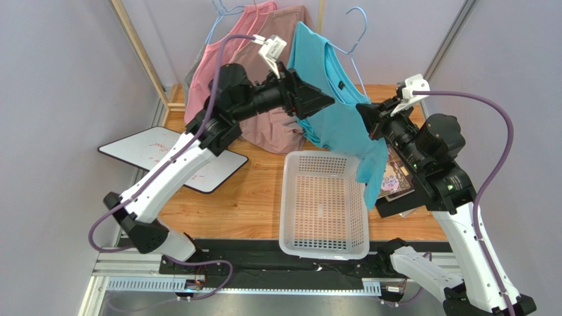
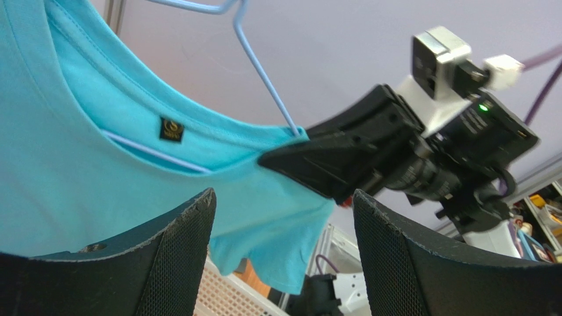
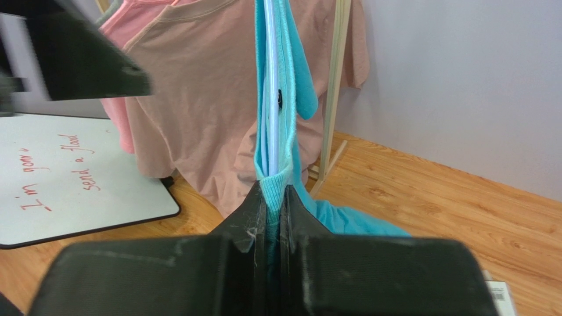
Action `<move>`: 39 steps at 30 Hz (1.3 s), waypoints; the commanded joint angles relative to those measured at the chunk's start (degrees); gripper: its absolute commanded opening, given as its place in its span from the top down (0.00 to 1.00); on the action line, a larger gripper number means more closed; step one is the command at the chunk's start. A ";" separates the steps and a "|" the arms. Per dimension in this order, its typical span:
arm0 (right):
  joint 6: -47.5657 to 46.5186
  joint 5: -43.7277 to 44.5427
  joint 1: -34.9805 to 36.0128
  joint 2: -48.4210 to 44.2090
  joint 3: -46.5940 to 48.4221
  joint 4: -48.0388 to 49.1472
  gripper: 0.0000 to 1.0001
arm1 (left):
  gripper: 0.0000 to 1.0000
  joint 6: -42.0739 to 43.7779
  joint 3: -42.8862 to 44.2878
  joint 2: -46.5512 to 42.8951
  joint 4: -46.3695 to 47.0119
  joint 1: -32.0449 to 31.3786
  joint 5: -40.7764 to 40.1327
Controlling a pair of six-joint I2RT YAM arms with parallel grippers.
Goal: Remove the t-shirt from the hanger
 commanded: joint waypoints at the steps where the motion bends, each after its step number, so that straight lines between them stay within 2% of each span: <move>1: 4.16 -2.95 -0.05 -2.08 -1.63 4.26 1.00 | 0.20 -2.16 6.02 7.70 7.70 -0.73 -0.17; 5: 4.43 -3.32 0.04 -3.23 -3.73 3.82 1.00 | 0.20 -3.04 13.31 13.34 7.79 -2.30 0.36; 11: 5.57 -3.57 -0.05 -5.42 -6.29 3.82 1.00 | 0.18 -3.21 17.37 18.44 6.91 -4.16 -3.24; 14: 6.89 -5.59 -0.05 -6.30 -6.64 3.82 1.00 | 0.20 -4.44 17.37 19.85 7.70 -4.24 -3.51; 17: 8.38 -6.21 0.04 -7.18 -7.52 3.12 1.00 | 0.35 -5.85 17.37 20.65 9.71 -4.24 -3.60; 18: 8.56 -6.13 0.04 -7.45 -7.96 2.16 1.00 | 0.48 -6.46 17.37 20.82 10.07 -4.24 -3.60; 20: 8.91 -5.43 0.04 -7.97 -8.40 1.19 1.00 | 0.67 -6.64 17.81 21.09 10.78 -4.24 -3.86; 21: 9.17 -4.99 0.04 -8.58 -8.57 -0.03 0.99 | 0.85 -6.64 18.07 21.26 10.60 -4.24 -4.30; 22: 9.61 -4.29 -0.05 -8.76 -8.58 -0.83 0.97 | 0.93 -6.56 18.34 21.26 10.17 -4.24 -4.82; 23: 10.31 -3.50 -0.05 -9.03 -8.49 -1.88 0.91 | 1.00 -6.56 18.34 21.18 10.08 -4.16 -6.31; 24: 12.49 -2.18 -0.05 -9.64 -8.31 -5.02 0.67 | 1.00 -6.90 18.34 20.83 9.99 -4.16 -6.84; 26: 15.05 1.34 0.04 -10.78 -8.22 -10.03 0.41 | 1.00 -7.34 18.43 20.65 10.34 -4.24 -8.60; 27: 16.28 1.35 -0.05 -12.79 -8.66 -11.11 0.24 | 1.00 -8.04 18.60 20.47 10.34 -4.16 -9.13; 29: 16.47 -0.49 0.04 -15.00 -11.03 -12.78 0.18 | 1.00 -8.66 18.95 20.38 10.69 -4.24 -10.01; 32: 16.29 -0.68 -0.05 -19.48 -14.53 -14.02 0.15 | 1.00 -10.06 19.83 20.47 10.95 -4.24 -9.93; 39: 16.21 2.31 0.04 -25.37 -20.70 -12.44 0.18 | 1.00 -12.00 20.45 19.16 11.04 -4.16 -8.61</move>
